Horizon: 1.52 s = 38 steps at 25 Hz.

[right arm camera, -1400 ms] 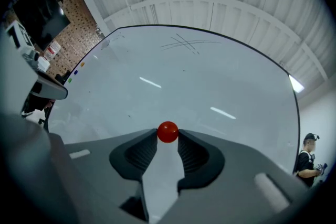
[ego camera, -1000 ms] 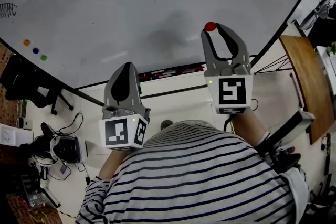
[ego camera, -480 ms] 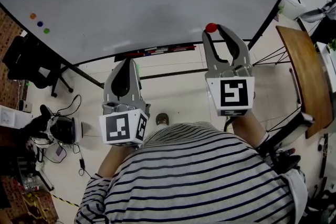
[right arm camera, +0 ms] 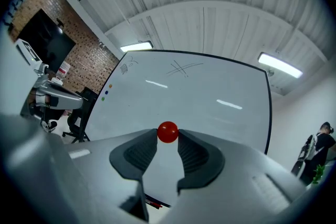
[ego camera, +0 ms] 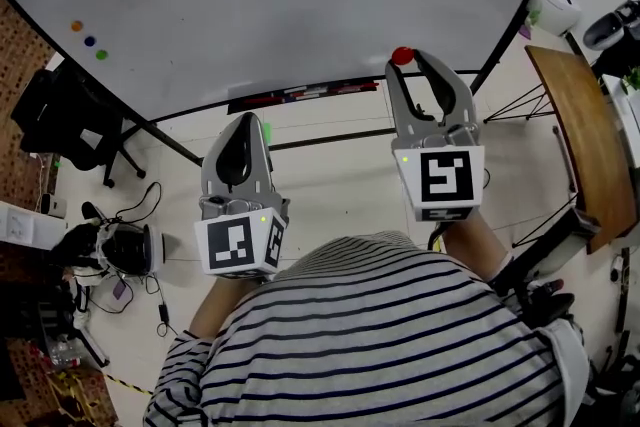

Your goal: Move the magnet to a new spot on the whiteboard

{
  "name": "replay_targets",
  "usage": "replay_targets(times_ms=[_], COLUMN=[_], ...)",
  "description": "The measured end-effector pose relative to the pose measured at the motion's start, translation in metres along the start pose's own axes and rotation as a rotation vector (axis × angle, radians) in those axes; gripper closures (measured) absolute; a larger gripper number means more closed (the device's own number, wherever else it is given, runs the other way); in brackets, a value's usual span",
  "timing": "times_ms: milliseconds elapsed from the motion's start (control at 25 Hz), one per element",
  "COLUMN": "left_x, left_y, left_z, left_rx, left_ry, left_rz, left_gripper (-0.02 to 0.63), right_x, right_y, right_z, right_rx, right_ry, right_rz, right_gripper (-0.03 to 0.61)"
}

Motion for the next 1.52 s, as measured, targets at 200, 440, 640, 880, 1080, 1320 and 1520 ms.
replay_targets(times_ms=[200, 440, 640, 880, 1080, 1320, 1520], left_x=[0.009, 0.015, 0.019, 0.006, 0.011, 0.004, 0.001], left_y=[-0.002, 0.000, -0.001, 0.004, 0.005, 0.010, 0.009], left_z=[-0.018, -0.026, -0.027, -0.014, -0.011, -0.007, -0.012], left_rx=[-0.006, 0.004, 0.005, 0.007, 0.010, 0.001, 0.007], left_ry=[0.009, 0.011, 0.007, 0.011, -0.013, -0.047, -0.056], left_rz=[-0.014, -0.014, -0.012, -0.014, -0.013, -0.006, -0.004], left_gripper=[0.598, 0.598, 0.598, 0.598, 0.598, 0.598, 0.598], right_x=[-0.005, -0.009, -0.008, -0.015, -0.011, -0.016, -0.027], right_y=[-0.007, -0.009, -0.010, 0.000, 0.000, 0.014, 0.013], right_z=[-0.017, -0.030, -0.034, -0.019, -0.019, -0.011, -0.008], right_rx=[0.003, 0.008, 0.010, 0.004, 0.000, 0.003, 0.012], right_ry=[0.001, -0.011, -0.017, -0.028, -0.045, -0.067, -0.068], right_rz=[-0.018, -0.026, -0.025, -0.022, -0.006, -0.005, 0.000], right_gripper=[0.454, 0.454, 0.454, 0.454, 0.454, 0.454, 0.454])
Point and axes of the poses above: the fingertips, and each gripper's own axes: x backward along the fingers, z to its right, y out of its underside, the point moved 3 cm from there along x, backward along the fingers, and after that the axes turned 8 degrees about z, right-handed, at the moved point
